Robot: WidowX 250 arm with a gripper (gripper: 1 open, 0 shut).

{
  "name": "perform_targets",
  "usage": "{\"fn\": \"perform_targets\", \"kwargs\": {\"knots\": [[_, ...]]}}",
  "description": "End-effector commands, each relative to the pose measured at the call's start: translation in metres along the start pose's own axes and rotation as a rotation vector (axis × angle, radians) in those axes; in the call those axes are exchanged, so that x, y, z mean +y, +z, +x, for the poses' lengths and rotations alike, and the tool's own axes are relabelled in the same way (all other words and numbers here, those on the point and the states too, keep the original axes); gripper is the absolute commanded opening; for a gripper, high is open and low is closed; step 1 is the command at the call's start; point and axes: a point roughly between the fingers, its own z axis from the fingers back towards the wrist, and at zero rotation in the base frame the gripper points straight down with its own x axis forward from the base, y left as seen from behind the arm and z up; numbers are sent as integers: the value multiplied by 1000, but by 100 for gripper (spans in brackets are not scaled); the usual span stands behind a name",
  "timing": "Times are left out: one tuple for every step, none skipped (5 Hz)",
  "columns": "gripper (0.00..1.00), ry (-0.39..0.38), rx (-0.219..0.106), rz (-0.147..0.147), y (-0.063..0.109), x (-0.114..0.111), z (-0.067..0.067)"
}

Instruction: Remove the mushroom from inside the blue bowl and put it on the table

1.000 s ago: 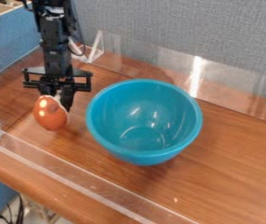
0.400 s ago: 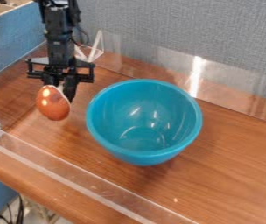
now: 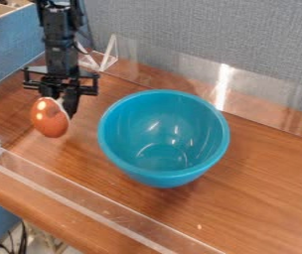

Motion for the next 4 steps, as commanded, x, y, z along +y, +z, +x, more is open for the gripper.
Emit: {"fn": "perform_targets", "kwargs": {"knots": [[0,15,-79,1,19,2,4],[0,16,-78,-5,12,-3,9],[0,53,-76,-17,21,6,4],[0,90,-73,-27,30,15,-1]]}}
